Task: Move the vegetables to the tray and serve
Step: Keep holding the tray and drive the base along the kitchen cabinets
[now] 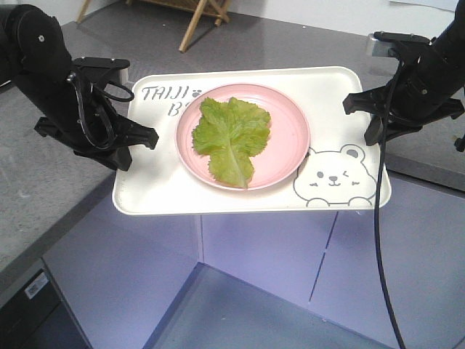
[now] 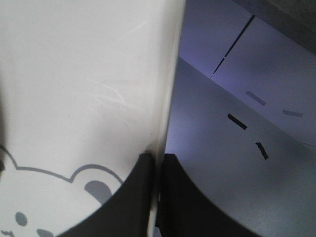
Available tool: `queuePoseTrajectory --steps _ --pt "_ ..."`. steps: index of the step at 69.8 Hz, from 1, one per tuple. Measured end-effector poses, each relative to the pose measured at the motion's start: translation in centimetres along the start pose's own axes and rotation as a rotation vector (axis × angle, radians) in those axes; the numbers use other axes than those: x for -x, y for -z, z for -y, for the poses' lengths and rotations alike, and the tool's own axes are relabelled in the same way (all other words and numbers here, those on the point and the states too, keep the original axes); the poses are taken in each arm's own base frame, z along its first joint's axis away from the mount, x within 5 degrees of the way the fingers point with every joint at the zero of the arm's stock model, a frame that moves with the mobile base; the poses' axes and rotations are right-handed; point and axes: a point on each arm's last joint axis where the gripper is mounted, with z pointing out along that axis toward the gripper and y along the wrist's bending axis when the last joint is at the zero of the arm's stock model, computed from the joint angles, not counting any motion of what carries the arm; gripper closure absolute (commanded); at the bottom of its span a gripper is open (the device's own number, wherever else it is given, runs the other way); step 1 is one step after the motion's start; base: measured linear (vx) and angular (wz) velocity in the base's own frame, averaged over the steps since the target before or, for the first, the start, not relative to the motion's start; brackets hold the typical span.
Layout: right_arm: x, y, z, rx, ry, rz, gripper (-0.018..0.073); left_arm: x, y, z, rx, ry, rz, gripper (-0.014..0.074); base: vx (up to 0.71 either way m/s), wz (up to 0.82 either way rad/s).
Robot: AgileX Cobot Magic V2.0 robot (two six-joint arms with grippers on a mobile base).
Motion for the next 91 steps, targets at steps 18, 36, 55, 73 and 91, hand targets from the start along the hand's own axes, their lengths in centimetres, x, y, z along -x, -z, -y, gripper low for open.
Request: queuePoseTrajectory --steps 18,36,55,73,91 --pt "0.00 0.00 0.00 0.000 0.000 0.000 0.0569 0.00 0.00 0.00 0.000 0.000 0.000 0.0602 -0.01 -0.22" --pt "0.00 0.00 0.00 0.000 0.000 0.000 0.0569 0.00 0.00 0.00 0.000 0.000 0.000 0.0602 -0.01 -0.21" --pt "0.00 0.00 0.00 0.000 0.000 0.000 0.0569 0.00 0.00 0.00 0.000 0.000 0.000 0.0602 -0.01 -0.21" --pt "0.00 0.00 0.00 0.000 0.000 0.000 0.0569 0.00 0.00 0.00 0.000 0.000 0.000 0.0602 0.00 -0.17" --pt "0.00 0.00 0.00 0.000 0.000 0.000 0.0569 0.00 0.00 0.00 0.000 0.000 0.000 0.0602 0.00 -0.15"
